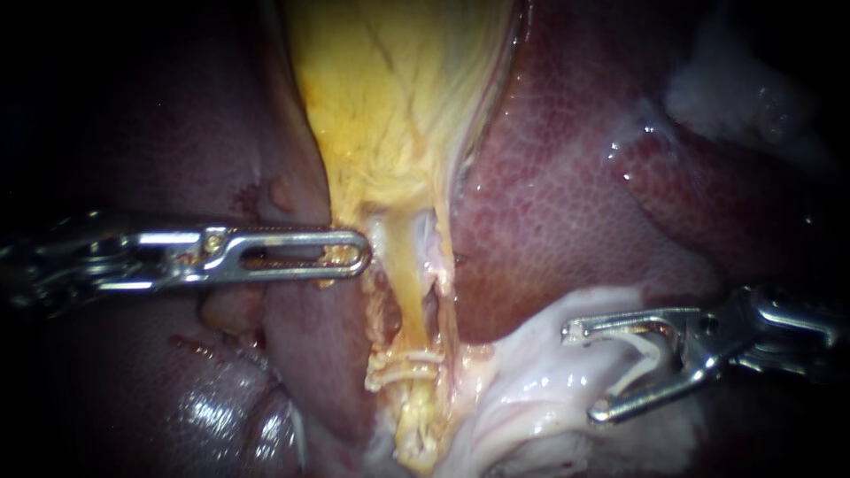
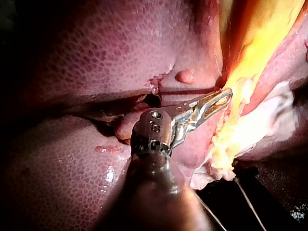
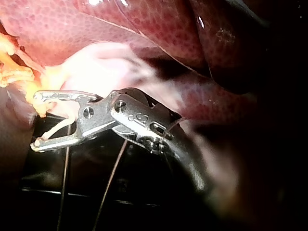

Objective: Clipping third clip left tube

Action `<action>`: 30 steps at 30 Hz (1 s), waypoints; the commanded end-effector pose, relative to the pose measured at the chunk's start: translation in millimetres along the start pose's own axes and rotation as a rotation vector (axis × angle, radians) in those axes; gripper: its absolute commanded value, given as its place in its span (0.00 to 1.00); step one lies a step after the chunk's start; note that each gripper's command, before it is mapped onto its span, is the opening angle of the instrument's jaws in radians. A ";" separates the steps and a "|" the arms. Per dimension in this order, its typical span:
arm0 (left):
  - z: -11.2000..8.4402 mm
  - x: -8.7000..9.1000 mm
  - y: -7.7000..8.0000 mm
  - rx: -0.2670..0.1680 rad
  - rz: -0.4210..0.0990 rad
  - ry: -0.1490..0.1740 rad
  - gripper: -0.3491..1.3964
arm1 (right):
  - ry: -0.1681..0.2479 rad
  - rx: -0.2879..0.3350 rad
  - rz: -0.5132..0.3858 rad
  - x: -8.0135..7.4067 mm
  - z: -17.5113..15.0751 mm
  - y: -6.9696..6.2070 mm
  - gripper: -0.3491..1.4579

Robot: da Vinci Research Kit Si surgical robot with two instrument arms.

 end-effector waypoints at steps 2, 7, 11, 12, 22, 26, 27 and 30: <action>-0.6 -0.6 -0.1 0.005 -0.002 0.005 0.00 | 0.000 0.000 0.000 0.0 0.0 0.1 0.52; -5.0 -3.9 -0.7 -0.012 -0.021 -0.019 0.00 | 0.000 -0.001 0.000 -0.1 0.0 0.1 0.52; -8.1 -5.7 -1.0 -0.015 -0.041 -0.053 0.00 | 0.000 -0.002 0.000 -0.1 0.3 0.2 0.52; -8.6 -5.8 -1.0 -0.014 -0.037 -0.056 0.00 | 0.000 0.000 -0.001 -0.2 0.5 0.3 0.52; -8.3 -5.0 -1.1 -0.020 -0.034 -0.061 0.00 | 0.001 -0.019 -0.019 -2.8 7.6 4.1 0.52; -8.3 -5.0 -1.1 -0.020 -0.034 -0.061 0.00 | 0.003 -0.028 -0.005 -4.4 10.6 6.6 0.52; -8.3 -5.0 -1.1 -0.020 -0.034 -0.061 0.00 | 0.003 -0.029 -0.001 -4.8 11.1 7.1 0.52; -8.2 -5.0 -1.2 -0.020 -0.034 -0.061 0.00 | 0.004 -0.037 0.010 -6.1 12.8 8.9 0.52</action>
